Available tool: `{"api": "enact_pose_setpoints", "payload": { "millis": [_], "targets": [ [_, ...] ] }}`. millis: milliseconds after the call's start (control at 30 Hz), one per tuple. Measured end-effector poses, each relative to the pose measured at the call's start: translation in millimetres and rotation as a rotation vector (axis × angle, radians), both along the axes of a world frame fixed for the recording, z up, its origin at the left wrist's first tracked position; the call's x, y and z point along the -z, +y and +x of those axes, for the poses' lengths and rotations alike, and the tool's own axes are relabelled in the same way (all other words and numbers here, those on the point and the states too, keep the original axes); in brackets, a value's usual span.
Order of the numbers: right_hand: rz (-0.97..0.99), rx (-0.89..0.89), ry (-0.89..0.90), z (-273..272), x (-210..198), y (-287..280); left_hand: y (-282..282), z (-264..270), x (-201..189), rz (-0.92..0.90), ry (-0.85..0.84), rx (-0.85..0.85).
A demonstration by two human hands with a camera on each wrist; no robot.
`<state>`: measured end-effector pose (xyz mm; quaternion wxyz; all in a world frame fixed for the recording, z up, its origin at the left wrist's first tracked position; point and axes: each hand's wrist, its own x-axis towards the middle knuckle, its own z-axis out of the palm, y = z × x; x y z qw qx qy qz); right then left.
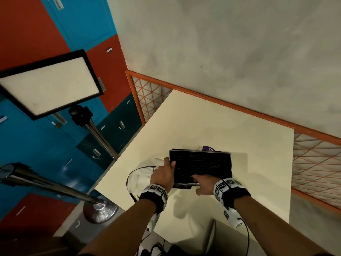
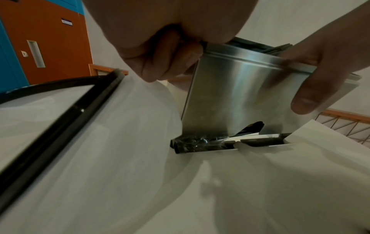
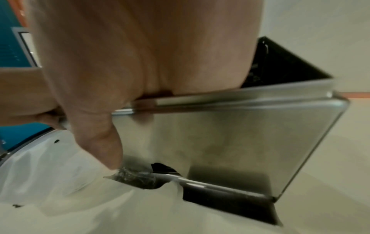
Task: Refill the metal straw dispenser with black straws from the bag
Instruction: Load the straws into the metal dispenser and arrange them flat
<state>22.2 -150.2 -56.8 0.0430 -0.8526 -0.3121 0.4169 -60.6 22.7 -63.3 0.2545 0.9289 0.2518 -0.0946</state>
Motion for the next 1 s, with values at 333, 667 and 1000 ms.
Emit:
{"api": "enact_pose_setpoints", "payload": {
  "millis": [333,667,1000],
  "targets": [
    [0.034,-0.061,-0.018,-1.8,-11.8,9.6,3.4,4.7,3.1,0.019,-0.006,0.003],
    [0.354,-0.050,-0.430,19.1,-31.0,2.5,13.4,34.3,-2.1,0.079,0.075,0.009],
    [-0.012,-0.035,-0.462,7.4,-1.0,-13.5,15.5,44.0,-6.0,0.114,0.109,0.021]
  ]
}}
